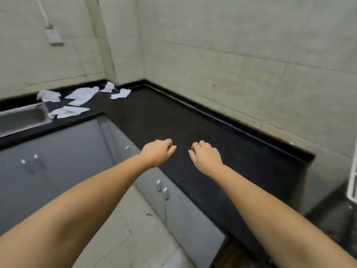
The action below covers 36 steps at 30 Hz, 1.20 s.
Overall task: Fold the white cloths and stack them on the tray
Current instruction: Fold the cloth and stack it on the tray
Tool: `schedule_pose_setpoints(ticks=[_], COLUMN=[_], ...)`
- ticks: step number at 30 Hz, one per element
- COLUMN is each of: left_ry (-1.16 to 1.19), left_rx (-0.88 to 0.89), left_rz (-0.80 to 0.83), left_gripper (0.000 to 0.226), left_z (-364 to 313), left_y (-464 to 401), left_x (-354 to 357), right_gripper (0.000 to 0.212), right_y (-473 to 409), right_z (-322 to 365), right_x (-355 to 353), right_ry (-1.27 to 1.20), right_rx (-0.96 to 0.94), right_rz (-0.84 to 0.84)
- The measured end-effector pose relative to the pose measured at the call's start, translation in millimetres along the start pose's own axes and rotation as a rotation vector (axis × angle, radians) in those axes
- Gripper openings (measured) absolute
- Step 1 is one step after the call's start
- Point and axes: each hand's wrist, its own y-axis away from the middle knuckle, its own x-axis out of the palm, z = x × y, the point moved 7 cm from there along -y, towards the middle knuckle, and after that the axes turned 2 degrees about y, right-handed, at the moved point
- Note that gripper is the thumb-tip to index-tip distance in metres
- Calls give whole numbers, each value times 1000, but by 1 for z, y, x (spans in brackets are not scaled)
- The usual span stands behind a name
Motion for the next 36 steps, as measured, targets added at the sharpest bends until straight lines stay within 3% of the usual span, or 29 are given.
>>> schedule_pose_setpoints(ticks=[8,13,26,36], left_ry=[-105,-106,43,77], left_rx=[-172,-297,-547,-580], left_rz=[117,194,134,107], left_gripper=[34,38,36,31], left_z=[196,275,454,616], left_y=[55,53,-105,-224], left_x=[31,59,30,0], right_gripper=[31,33,38,38], right_y=[-31,-68,-315,-491], right_z=[160,225,330,426], right_x=[110,170,241,291], right_ry=[192,111,84,81], right_rx=[-329,-459,-599,-625], right_rz=[198,306,367,346])
